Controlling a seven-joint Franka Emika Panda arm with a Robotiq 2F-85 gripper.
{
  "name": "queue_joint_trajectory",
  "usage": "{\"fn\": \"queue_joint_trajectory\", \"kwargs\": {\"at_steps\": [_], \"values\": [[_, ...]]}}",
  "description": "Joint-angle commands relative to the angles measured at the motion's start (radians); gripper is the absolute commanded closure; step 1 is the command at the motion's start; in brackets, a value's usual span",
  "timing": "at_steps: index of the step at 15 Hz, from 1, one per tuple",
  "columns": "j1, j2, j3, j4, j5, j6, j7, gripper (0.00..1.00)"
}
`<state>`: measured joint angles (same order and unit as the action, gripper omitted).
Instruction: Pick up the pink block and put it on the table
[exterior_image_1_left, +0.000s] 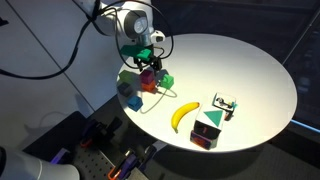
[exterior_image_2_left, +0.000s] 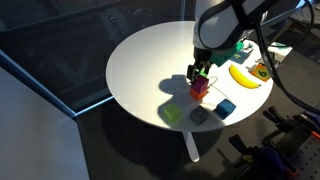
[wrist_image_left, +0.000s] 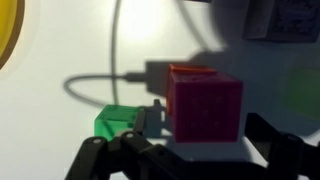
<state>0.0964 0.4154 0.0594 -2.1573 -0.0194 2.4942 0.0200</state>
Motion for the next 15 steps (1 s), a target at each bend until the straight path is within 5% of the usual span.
{"fn": "queue_joint_trajectory", "kwargs": {"at_steps": [1, 4, 5, 7, 11, 15], "values": [[-0.009, 0.018, 0.007, 0.019, -0.001, 0.008, -0.03, 0.0], [-0.008, 0.023, 0.007, 0.023, 0.001, -0.002, -0.027, 0.03], [-0.007, 0.026, 0.007, 0.027, 0.001, -0.008, -0.024, 0.27], [-0.004, 0.031, 0.006, 0.029, -0.001, -0.009, -0.019, 0.32], [0.002, 0.043, 0.003, 0.04, -0.005, -0.014, -0.01, 0.64], [0.013, 0.028, -0.002, 0.038, -0.01, -0.033, 0.015, 0.72]]}}
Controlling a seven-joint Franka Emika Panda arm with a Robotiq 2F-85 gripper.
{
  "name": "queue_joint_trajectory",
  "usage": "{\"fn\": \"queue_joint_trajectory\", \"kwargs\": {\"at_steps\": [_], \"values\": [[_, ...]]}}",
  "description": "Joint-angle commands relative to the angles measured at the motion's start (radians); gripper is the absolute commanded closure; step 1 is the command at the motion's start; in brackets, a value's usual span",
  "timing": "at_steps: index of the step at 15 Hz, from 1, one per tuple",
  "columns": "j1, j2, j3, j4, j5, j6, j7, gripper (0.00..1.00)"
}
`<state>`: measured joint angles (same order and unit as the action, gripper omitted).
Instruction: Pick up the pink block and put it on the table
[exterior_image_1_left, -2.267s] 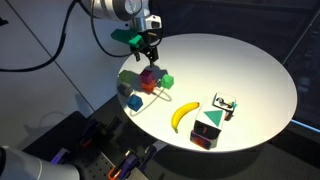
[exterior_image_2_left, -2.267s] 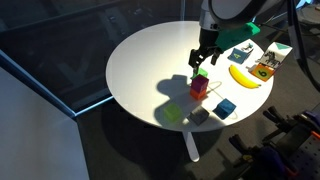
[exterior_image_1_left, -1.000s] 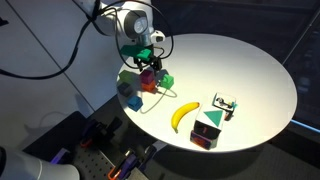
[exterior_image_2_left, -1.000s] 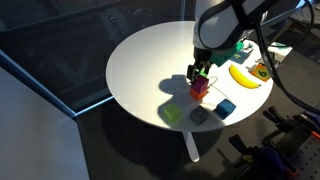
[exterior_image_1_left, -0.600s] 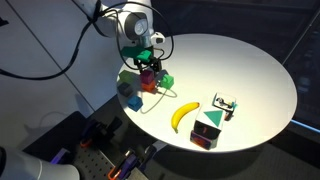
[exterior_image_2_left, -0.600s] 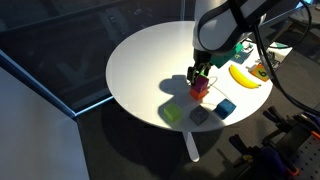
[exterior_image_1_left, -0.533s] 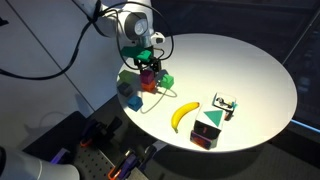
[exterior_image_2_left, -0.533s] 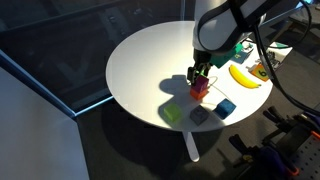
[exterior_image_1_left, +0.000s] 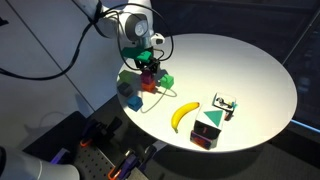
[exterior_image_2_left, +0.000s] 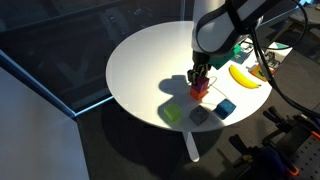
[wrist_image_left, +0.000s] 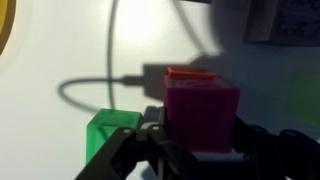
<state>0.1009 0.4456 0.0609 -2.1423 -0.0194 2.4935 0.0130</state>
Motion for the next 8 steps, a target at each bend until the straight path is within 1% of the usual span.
{"fn": "queue_joint_trajectory", "kwargs": {"at_steps": [1, 8], "values": [[0.01, -0.011, -0.005, 0.021, -0.01, -0.042, 0.028, 0.72], [0.016, -0.088, -0.014, -0.009, -0.022, -0.12, 0.061, 0.72]]}}
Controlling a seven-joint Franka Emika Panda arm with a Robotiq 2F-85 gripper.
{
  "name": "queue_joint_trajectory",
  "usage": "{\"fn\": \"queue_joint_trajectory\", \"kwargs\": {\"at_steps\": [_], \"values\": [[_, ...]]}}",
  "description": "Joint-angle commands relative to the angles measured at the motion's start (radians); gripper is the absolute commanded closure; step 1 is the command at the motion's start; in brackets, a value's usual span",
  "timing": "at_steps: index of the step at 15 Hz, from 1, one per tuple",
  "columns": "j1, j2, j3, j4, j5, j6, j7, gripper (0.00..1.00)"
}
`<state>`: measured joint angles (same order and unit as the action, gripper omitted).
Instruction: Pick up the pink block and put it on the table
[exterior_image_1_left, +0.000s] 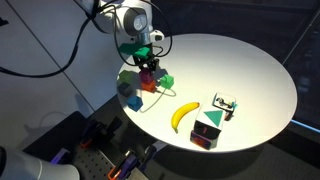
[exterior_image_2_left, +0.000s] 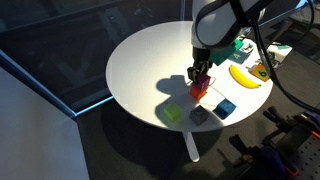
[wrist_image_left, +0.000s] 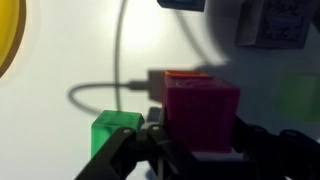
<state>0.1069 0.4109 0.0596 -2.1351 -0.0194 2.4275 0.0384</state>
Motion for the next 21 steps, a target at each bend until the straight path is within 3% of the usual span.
{"fn": "queue_joint_trajectory", "kwargs": {"at_steps": [1, 11, 21], "values": [[0.008, -0.065, -0.015, -0.023, -0.024, -0.064, 0.038, 0.72], [-0.03, -0.116, -0.052, -0.115, -0.024, -0.061, 0.018, 0.72], [-0.056, -0.028, -0.066, -0.122, -0.009, 0.05, 0.013, 0.72]]}}
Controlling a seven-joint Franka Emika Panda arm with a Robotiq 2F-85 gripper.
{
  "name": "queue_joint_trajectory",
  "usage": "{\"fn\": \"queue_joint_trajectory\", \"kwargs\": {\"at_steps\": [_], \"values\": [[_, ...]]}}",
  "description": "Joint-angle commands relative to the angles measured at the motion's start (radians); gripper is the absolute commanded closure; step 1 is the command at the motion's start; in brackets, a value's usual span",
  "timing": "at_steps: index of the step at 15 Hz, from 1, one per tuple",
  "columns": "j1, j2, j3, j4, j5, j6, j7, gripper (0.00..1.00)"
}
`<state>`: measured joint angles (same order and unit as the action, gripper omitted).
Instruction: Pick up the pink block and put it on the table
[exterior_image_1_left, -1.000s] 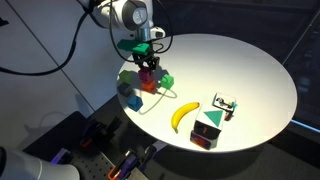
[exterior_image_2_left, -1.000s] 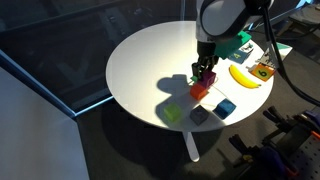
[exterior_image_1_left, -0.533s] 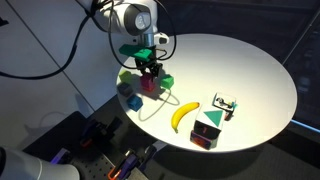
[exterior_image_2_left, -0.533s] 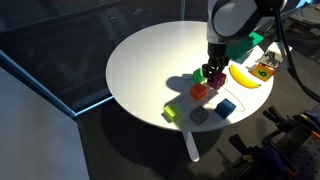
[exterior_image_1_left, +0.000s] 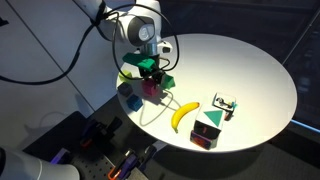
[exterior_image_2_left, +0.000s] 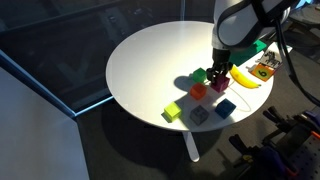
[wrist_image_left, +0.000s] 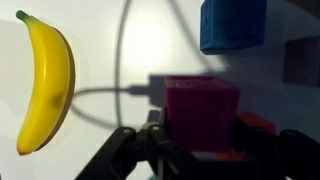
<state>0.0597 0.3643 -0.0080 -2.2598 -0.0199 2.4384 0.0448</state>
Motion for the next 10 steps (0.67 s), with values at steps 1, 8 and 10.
{"fn": "queue_joint_trajectory", "kwargs": {"at_steps": [1, 8, 10], "values": [[-0.01, 0.027, 0.003, 0.004, -0.004, 0.055, 0.004, 0.72], [-0.014, 0.076, 0.006, 0.014, 0.004, 0.131, -0.001, 0.72], [-0.017, 0.085, 0.009, 0.025, 0.012, 0.134, -0.002, 0.72]]}}
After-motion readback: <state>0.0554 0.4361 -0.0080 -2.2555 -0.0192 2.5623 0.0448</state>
